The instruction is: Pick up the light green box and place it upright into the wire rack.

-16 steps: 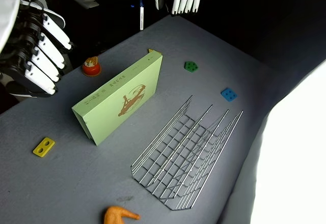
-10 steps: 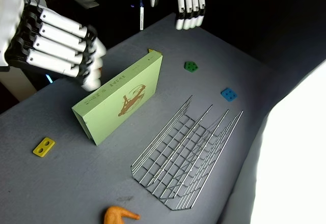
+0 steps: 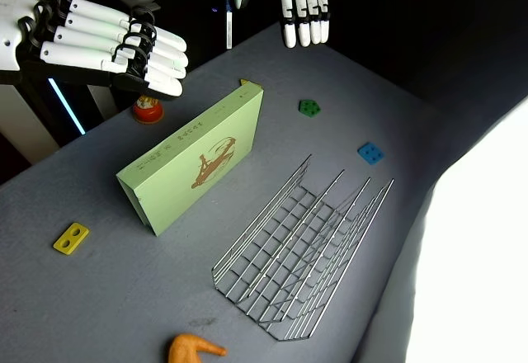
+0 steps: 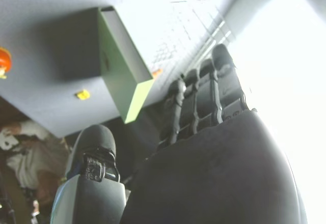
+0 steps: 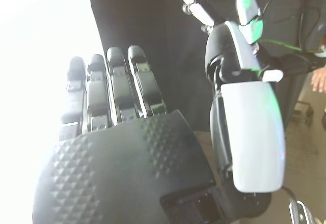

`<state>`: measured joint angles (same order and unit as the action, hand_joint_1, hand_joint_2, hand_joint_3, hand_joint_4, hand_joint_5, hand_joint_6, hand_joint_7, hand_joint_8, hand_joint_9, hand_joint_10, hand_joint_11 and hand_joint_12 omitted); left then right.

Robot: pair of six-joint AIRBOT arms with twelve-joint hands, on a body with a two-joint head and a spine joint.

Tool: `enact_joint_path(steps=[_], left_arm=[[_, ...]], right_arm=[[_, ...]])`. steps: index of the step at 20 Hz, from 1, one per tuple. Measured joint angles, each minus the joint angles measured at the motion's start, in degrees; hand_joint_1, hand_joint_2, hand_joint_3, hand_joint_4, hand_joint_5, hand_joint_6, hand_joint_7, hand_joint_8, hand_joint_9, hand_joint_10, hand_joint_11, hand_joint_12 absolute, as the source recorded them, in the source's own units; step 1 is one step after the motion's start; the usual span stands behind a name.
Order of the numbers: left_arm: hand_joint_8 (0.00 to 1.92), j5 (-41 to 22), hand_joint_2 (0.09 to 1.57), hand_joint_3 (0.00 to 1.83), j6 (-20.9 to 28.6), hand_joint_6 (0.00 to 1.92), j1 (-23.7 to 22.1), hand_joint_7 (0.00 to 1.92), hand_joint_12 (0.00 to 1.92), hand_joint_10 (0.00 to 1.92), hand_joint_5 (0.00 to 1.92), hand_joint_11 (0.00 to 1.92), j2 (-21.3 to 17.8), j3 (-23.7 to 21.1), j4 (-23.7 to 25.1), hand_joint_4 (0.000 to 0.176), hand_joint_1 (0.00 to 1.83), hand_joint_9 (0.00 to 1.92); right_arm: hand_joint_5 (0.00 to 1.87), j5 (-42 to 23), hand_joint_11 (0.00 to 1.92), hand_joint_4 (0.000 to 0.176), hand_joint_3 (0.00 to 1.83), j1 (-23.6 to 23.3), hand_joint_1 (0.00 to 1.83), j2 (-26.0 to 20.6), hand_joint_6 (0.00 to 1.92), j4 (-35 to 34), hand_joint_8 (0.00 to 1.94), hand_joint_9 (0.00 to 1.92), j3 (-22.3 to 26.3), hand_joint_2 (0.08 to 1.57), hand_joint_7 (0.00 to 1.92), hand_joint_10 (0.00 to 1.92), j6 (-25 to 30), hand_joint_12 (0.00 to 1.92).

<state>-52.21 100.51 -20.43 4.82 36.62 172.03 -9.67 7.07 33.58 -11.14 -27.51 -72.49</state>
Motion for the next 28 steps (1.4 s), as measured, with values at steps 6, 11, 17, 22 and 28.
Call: enact_joint_path(steps=[6,11,17,22,28], left_arm=[[0.00,0.02,1.29,0.00,0.00,0.01,0.48,0.03,0.01,0.00,0.07,0.01,0.00,-0.63,0.00,0.004,0.13,0.00],[0.00,0.09,1.29,0.00,-0.02,0.01,0.90,0.00,0.00,0.00,0.04,0.00,-0.07,-0.63,0.00,0.006,0.10,0.00],[0.00,0.07,1.28,0.00,-0.09,0.00,1.44,0.00,0.00,0.00,0.04,0.00,-0.13,-0.74,0.00,0.007,0.11,0.00],[0.00,0.04,1.28,0.00,-0.09,0.00,1.44,0.00,0.00,0.00,0.04,0.00,-0.13,-0.74,0.00,0.007,0.11,0.00],[0.01,0.04,1.29,0.00,-0.11,0.01,1.44,0.03,0.00,0.00,0.04,0.01,-0.13,-1.05,0.00,0.000,0.15,0.00]], right_arm=[[0.00,-2.16,0.00,0.000,0.00,1.79,0.97,1.75,0.00,-4.00,0.00,0.02,-1.46,0.98,0.03,0.01,-5.75,0.06],[0.00,-3.89,0.00,0.000,0.01,1.62,0.95,6.27,0.00,-35.15,0.00,0.00,-1.95,1.00,0.00,0.00,-31.23,0.00],[0.00,-11.08,0.00,0.000,0.01,-2.80,0.94,13.88,0.00,-81.64,0.00,0.00,-2.29,1.01,0.00,0.00,-72.48,0.00],[0.00,-19.96,0.00,0.000,0.01,-5.90,0.94,22.12,0.00,-106.71,0.00,0.00,-8.07,1.01,0.00,0.00,-87.03,0.00],[0.00,-23.65,0.00,0.000,0.00,-7.30,0.96,29.05,0.00,-119.45,0.00,0.00,-12.35,0.99,0.00,0.00,-95.17,0.00]])
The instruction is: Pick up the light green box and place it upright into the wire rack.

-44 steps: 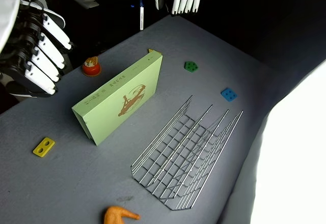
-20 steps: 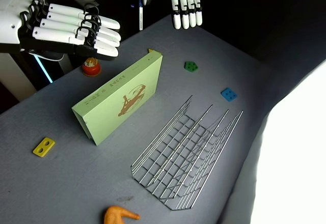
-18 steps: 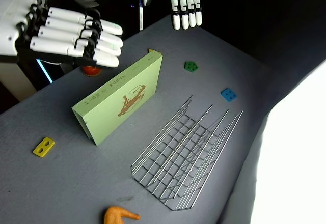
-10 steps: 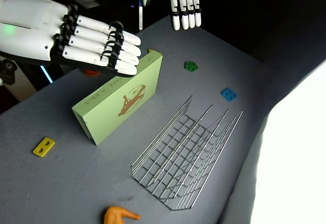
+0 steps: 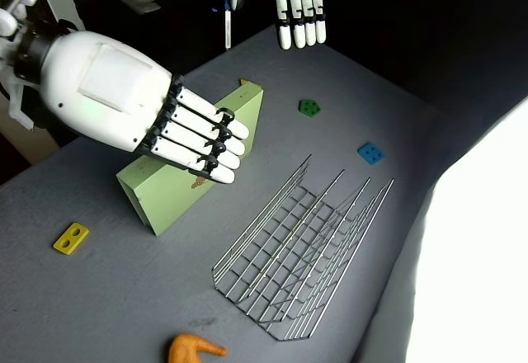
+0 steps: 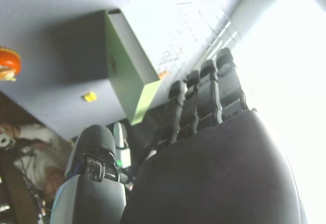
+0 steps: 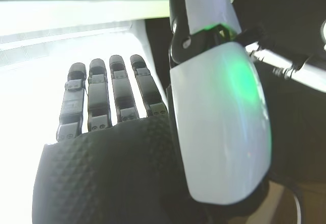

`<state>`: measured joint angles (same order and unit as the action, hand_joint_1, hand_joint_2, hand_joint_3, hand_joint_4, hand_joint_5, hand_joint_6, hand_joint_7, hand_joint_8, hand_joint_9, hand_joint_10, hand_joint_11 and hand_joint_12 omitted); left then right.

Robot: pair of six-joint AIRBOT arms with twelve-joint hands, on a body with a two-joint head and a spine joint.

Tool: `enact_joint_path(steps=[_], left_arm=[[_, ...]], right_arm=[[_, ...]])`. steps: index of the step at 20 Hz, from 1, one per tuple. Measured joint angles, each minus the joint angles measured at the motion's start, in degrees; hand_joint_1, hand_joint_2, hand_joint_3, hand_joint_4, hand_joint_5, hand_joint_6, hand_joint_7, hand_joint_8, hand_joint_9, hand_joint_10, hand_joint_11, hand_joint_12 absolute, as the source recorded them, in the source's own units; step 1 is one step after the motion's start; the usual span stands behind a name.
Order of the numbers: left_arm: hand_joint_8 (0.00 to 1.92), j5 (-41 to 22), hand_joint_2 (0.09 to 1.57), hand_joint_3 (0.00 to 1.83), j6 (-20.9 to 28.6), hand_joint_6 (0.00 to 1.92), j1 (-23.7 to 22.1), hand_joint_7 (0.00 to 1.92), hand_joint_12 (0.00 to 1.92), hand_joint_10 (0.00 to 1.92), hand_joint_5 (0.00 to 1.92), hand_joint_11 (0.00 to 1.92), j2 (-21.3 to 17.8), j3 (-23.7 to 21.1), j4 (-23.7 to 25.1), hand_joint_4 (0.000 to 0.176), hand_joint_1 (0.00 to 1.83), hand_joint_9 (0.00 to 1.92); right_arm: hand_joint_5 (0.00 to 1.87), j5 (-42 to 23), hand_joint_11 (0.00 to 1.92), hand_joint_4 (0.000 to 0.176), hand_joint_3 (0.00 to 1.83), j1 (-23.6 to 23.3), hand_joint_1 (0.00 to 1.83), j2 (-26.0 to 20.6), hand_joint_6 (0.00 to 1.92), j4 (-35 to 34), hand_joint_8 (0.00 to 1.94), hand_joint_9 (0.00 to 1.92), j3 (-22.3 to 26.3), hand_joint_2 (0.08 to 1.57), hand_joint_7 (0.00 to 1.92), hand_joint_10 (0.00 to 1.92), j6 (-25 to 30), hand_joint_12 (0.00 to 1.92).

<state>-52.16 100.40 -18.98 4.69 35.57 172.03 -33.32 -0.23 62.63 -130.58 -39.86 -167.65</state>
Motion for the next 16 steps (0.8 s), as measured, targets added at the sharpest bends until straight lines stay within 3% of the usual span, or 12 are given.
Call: enact_joint_path(steps=[2,5,9,14,16], left_arm=[[0.01,0.00,1.28,0.00,0.02,0.01,0.00,0.03,0.01,0.00,0.05,0.01,0.00,0.02,0.00,0.000,0.16,0.00],[0.01,0.00,1.28,0.00,0.02,0.00,0.00,0.07,0.13,0.00,0.07,0.00,0.00,0.07,0.00,0.000,0.17,0.04],[0.01,0.00,1.28,0.00,0.00,0.00,0.00,0.08,0.14,0.00,0.07,0.00,0.00,-0.02,0.00,0.000,0.17,0.04],[0.01,0.00,1.28,0.00,0.02,0.00,0.00,0.08,0.14,0.00,0.08,0.00,0.00,0.07,0.00,0.000,0.18,0.04],[0.00,0.00,1.31,0.01,0.02,0.00,0.00,0.00,0.06,0.00,0.04,0.00,0.00,0.07,0.00,0.013,0.12,0.00]], right_arm=[[0.00,-1.53,0.00,0.000,0.00,0.15,0.96,2.71,0.00,-2.82,0.00,0.00,-1.97,0.99,0.00,0.00,-1.16,0.00],[0.00,-1.92,0.00,0.000,0.00,0.46,0.95,4.68,0.00,-2.32,0.00,0.00,-3.48,1.00,0.00,0.00,-1.09,0.00],[0.00,-1.99,0.00,0.000,0.00,0.87,0.95,6.93,0.00,-2.89,0.00,0.00,-5.44,1.00,0.00,0.00,-0.35,0.00],[0.00,-1.36,0.00,0.000,0.00,1.75,0.95,7.74,0.00,-2.60,0.00,0.00,-6.97,0.99,0.00,0.00,0.31,0.00],[0.00,-1.27,0.00,0.000,0.00,1.95,1.01,7.87,0.00,-2.71,0.00,0.00,-6.97,0.99,0.00,0.00,2.14,0.00]])
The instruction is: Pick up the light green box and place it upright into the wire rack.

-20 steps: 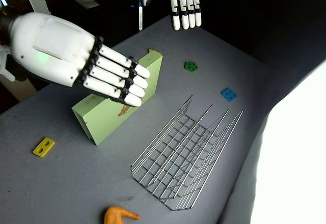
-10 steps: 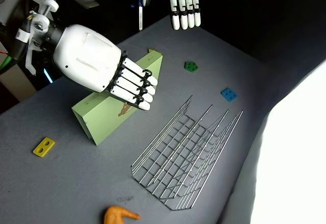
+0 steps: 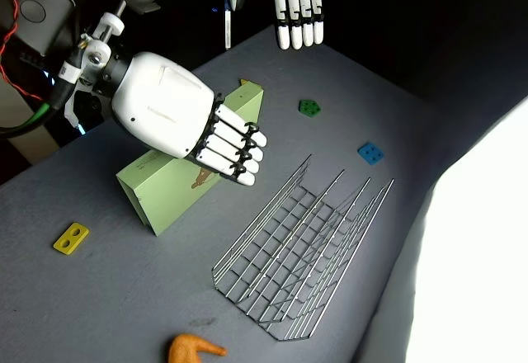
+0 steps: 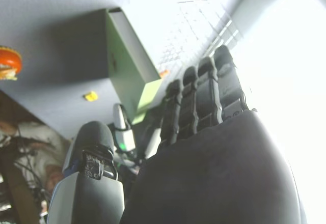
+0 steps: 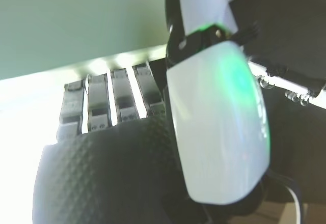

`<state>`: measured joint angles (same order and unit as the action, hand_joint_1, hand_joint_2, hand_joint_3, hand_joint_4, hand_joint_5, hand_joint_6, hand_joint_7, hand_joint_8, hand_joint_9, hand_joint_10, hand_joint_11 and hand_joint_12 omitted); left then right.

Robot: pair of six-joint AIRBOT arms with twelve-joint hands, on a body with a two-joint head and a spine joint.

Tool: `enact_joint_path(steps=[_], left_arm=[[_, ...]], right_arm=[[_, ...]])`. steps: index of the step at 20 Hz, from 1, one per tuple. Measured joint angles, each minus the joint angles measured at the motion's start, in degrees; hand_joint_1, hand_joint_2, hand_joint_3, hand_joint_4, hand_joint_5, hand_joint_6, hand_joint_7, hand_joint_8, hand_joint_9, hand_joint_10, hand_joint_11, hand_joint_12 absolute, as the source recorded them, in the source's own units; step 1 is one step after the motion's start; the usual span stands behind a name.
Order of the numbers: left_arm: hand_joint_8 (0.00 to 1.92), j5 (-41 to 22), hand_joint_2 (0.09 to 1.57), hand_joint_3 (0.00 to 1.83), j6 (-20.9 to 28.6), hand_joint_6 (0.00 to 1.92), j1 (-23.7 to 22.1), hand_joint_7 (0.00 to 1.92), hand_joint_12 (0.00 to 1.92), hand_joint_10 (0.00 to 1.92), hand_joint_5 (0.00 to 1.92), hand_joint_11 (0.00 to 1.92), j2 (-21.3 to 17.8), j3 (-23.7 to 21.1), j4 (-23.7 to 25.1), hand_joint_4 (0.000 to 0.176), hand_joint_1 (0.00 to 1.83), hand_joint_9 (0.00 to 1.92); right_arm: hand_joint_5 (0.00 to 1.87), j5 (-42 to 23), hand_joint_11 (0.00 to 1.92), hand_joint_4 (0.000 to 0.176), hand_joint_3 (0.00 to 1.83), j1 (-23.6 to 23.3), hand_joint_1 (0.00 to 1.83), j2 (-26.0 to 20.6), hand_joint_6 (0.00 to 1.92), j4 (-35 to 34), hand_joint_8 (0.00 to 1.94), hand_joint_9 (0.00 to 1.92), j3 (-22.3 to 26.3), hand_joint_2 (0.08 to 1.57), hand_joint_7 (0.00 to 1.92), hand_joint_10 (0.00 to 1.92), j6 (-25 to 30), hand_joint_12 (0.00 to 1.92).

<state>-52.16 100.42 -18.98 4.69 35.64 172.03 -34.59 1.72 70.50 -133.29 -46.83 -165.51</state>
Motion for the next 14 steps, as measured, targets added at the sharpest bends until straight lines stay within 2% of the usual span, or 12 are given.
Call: enact_joint_path(steps=[6,7,14], left_arm=[[0.00,0.04,1.31,0.01,0.00,0.00,0.31,0.00,0.05,0.00,0.04,0.00,0.00,0.00,0.00,0.014,0.11,0.00],[0.00,-0.02,1.31,0.00,0.00,0.00,0.31,0.02,0.11,0.00,0.05,0.00,0.00,0.00,0.00,0.012,0.13,0.01],[0.00,0.00,1.31,0.00,0.04,0.00,0.28,0.02,0.09,0.00,0.05,0.00,0.00,-0.66,0.00,0.010,0.13,0.01]], right_arm=[[0.00,0.66,0.00,0.000,0.00,0.33,1.01,0.59,0.00,0.37,0.00,0.00,-0.07,0.99,0.00,0.00,3.93,0.00],[0.00,0.61,0.00,0.000,0.00,0.76,1.02,0.70,0.00,0.31,0.00,0.00,-0.22,0.98,0.00,0.00,5.05,0.00],[0.00,0.22,0.00,0.000,0.00,1.22,1.03,0.83,0.00,0.09,0.00,0.00,-1.18,0.97,0.00,0.00,6.99,0.00]])
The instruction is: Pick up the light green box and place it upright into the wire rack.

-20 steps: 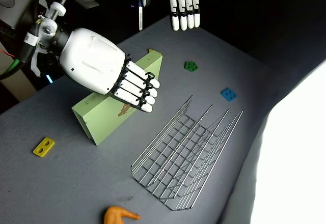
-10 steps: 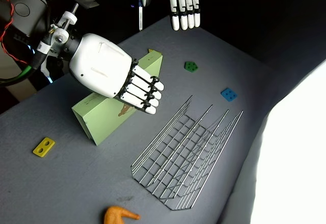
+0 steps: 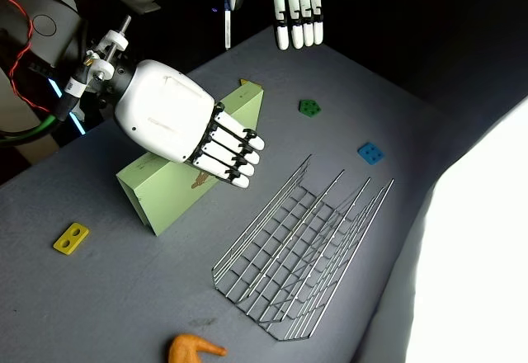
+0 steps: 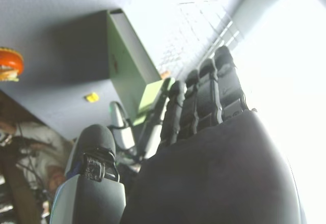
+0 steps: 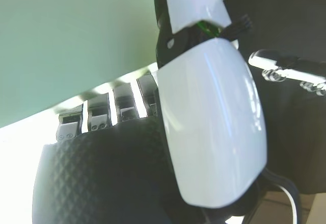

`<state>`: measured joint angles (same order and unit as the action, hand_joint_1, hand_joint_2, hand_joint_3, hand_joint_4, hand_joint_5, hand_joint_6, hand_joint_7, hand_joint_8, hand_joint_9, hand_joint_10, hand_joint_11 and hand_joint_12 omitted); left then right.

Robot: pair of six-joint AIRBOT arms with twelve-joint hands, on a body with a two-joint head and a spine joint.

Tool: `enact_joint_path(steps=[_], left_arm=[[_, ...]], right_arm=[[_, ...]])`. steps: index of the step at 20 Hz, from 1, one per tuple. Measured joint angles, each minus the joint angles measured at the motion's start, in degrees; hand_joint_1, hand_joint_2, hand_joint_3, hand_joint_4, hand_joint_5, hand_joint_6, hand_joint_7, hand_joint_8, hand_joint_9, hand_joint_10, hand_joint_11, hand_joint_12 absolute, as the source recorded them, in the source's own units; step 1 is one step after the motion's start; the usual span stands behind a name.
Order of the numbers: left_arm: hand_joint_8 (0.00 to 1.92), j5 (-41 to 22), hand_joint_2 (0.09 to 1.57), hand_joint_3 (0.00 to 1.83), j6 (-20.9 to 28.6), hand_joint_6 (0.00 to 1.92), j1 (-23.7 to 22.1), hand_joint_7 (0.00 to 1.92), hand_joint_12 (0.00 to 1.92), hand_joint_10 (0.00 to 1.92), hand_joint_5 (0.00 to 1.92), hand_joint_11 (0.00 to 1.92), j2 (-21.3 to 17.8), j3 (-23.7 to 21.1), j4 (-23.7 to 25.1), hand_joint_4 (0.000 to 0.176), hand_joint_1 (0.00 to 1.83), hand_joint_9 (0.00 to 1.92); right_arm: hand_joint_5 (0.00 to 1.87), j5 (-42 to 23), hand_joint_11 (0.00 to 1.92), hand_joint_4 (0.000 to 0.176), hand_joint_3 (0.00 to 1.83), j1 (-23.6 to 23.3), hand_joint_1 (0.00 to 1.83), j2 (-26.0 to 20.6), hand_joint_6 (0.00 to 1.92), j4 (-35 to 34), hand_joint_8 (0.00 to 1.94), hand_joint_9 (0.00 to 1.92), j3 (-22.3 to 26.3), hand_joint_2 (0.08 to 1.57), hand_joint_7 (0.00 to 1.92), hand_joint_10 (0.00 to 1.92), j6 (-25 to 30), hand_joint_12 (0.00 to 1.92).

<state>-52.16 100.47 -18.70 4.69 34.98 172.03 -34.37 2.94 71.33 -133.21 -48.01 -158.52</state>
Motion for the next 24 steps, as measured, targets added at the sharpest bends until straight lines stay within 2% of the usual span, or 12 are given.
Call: enact_joint_path(steps=[2,3,4,5,6,7,11,13,19,21,24], left_arm=[[0.00,0.02,1.31,0.00,0.00,0.00,0.00,0.03,0.13,0.00,0.05,0.00,0.00,-0.26,0.00,0.010,0.13,0.00],[0.01,-0.02,1.30,0.00,0.02,0.01,-0.11,0.09,0.25,0.01,0.08,0.00,0.00,-0.68,0.00,0.004,0.17,0.05],[0.01,0.00,1.30,0.00,0.02,0.01,-0.13,0.09,0.25,0.01,0.08,0.00,0.00,-1.07,0.00,0.004,0.17,0.05],[0.00,0.00,1.31,0.00,0.02,0.00,-0.31,0.08,0.27,0.01,0.07,0.00,0.00,-1.36,0.00,0.006,0.15,0.06],[0.00,-0.02,1.31,0.00,0.02,0.01,-0.35,0.09,0.25,0.01,0.09,0.00,0.00,-1.49,0.00,0.000,0.13,0.06],[0.00,0.00,1.31,0.00,0.00,0.01,-0.35,0.08,0.25,0.00,0.09,0.00,0.00,-1.49,0.00,0.000,0.13,0.05],[0.00,0.00,1.31,0.00,0.02,0.00,-0.35,0.08,0.24,0.00,0.10,0.00,0.00,-1.46,0.00,0.000,0.14,0.05],[0.00,0.00,1.31,0.00,0.02,0.00,-0.37,0.10,0.27,0.00,0.10,0.00,0.00,-1.44,0.00,0.000,0.15,0.06],[0.00,0.00,1.32,0.00,0.07,0.00,-0.48,0.09,0.25,0.00,0.10,0.00,0.00,-0.94,0.00,0.000,0.10,0.05],[0.00,0.00,1.32,0.00,0.04,0.00,-0.48,0.07,0.16,0.01,0.09,0.00,0.00,-0.92,0.00,0.000,0.14,0.06],[0.00,-0.02,1.30,0.00,-0.02,0.00,-0.48,0.05,0.20,0.00,0.08,0.00,0.00,-0.57,0.00,0.005,0.12,0.04]], right_arm=[[0.00,0.22,0.00,0.000,0.00,0.00,1.06,0.02,0.00,-0.02,0.00,0.00,-0.24,0.96,0.00,0.00,0.48,0.00],[0.87,0.35,0.33,0.000,0.00,0.00,1.18,0.22,0.65,-0.02,0.98,0.70,-0.63,1.11,0.80,0.97,0.68,1.50],[0.87,0.33,0.33,0.000,0.00,0.02,1.18,0.35,0.65,0.28,0.98,0.70,-0.87,1.11,0.80,0.97,0.72,1.50],[0.94,0.61,0.36,0.000,0.00,0.17,1.21,0.37,0.88,0.42,1.24,0.73,-0.96,1.14,0.87,1.33,0.81,1.81],[0.91,0.72,0.35,0.000,0.01,0.22,1.21,0.52,0.97,0.42,1.37,0.68,-1.09,1.17,0.85,1.46,0.87,1.87],[0.92,0.85,0.34,0.000,0.00,0.59,1.21,0.61,0.97,0.15,1.36,0.68,-1.31,1.17,0.87,1.49,0.85,1.88],[0.92,0.79,0.37,0.000,0.00,0.59,1.21,0.72,0.97,0.17,1.32,0.71,-1.81,1.16,0.89,1.46,0.76,1.86],[0.94,0.81,0.36,0.000,0.00,0.48,1.22,0.70,0.95,0.17,1.31,0.68,-1.99,1.16,0.90,1.50,0.61,1.91],[0.92,1.20,0.39,0.000,0.00,-3.13,1.22,-0.98,1.00,3.54,1.24,0.75,-1.99,1.15,0.94,1.42,0.37,1.87],[0.97,1.14,0.36,0.000,0.00,-4.15,1.23,-1.51,0.89,4.55,1.35,0.70,-1.99,1.15,0.88,1.47,0.42,1.89],[0.98,1.44,0.35,0.000,0.00,-6.38,1.24,-2.34,0.84,8.85,1.38,0.67,-1.99,1.15,0.88,1.52,0.68,1.90]])
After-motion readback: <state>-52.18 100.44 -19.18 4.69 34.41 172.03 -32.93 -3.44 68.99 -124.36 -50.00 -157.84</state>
